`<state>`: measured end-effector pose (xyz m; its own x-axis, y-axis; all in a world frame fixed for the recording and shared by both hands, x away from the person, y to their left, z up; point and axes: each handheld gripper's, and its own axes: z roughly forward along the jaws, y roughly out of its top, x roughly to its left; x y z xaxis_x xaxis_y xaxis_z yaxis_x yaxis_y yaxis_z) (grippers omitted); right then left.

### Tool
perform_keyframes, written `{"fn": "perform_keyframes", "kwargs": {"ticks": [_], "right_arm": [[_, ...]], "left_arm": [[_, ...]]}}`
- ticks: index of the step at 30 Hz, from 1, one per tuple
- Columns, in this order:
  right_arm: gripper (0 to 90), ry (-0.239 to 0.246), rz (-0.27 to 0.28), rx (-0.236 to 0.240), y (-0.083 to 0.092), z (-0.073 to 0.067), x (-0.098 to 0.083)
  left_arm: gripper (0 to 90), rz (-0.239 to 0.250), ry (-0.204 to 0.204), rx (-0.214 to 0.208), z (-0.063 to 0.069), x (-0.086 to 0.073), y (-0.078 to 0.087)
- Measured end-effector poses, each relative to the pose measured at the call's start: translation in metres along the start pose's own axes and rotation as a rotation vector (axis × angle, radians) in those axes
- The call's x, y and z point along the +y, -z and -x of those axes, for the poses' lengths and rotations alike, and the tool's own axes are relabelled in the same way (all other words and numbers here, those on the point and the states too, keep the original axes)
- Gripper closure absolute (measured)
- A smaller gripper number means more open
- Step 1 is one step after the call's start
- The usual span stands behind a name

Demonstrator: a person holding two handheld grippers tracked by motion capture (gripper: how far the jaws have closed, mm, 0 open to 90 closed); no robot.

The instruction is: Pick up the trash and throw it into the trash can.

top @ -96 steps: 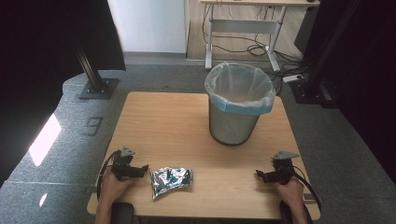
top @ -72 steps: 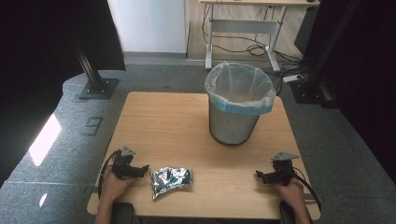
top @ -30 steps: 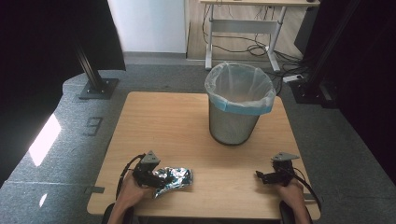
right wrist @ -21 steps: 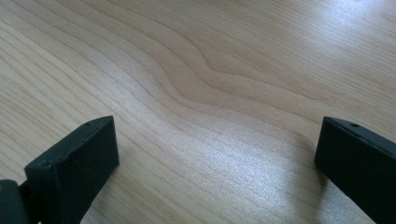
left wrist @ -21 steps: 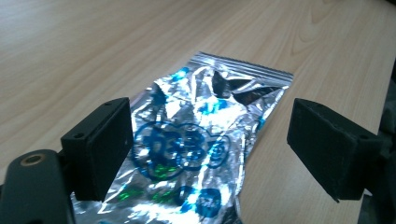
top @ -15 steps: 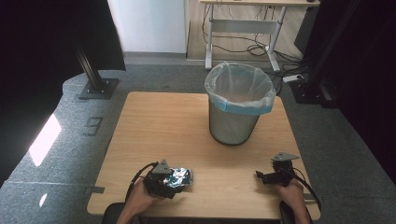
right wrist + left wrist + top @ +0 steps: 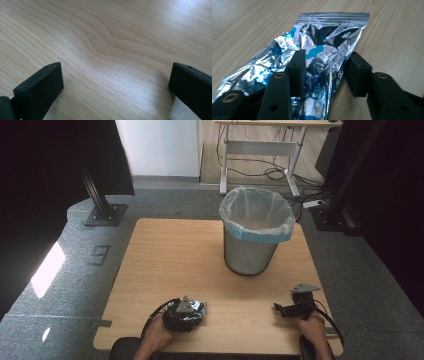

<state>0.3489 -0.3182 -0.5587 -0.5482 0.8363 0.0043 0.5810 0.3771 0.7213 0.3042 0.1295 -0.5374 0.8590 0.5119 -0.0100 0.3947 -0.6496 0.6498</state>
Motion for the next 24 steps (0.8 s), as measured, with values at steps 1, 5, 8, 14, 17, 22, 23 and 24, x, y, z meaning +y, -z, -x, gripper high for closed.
{"fn": "perform_keyframes", "kwargs": {"ticks": [1,5,8,14,17,22,23,24], "right_arm": [[0.0,0.000,0.000,0.000,0.000,0.000,0.000],[0.0,0.001,0.000,0.001,0.000,0.000,0.000],[0.0,0.000,0.000,0.001,0.000,0.000,0.000],[0.0,0.000,0.000,0.001,0.000,0.000,0.000],[0.0,0.001,0.000,0.001,0.000,0.000,0.000],[0.0,0.001,0.000,0.002,0.000,0.000,0.000],[0.0,0.001,0.000,0.002,0.000,0.000,0.000],[0.0,0.002,0.000,0.002,0.000,0.000,0.000]], "left_arm": [[59.4,0.001,0.004,-0.001,-0.001,0.000,0.000],[74.8,0.007,0.021,0.020,-0.005,-0.001,0.001],[83.2,0.008,0.035,-0.007,-0.010,-0.002,0.001],[87.5,0.008,0.065,-0.043,-0.016,-0.001,0.001],[87.5,0.007,0.075,-0.053,-0.018,0.000,0.002],[87.5,0.025,0.109,-0.061,-0.025,0.003,0.006],[87.5,0.030,0.118,-0.061,-0.027,0.005,0.008],[87.5,0.030,0.118,-0.061,-0.027,0.005,0.008]]}}
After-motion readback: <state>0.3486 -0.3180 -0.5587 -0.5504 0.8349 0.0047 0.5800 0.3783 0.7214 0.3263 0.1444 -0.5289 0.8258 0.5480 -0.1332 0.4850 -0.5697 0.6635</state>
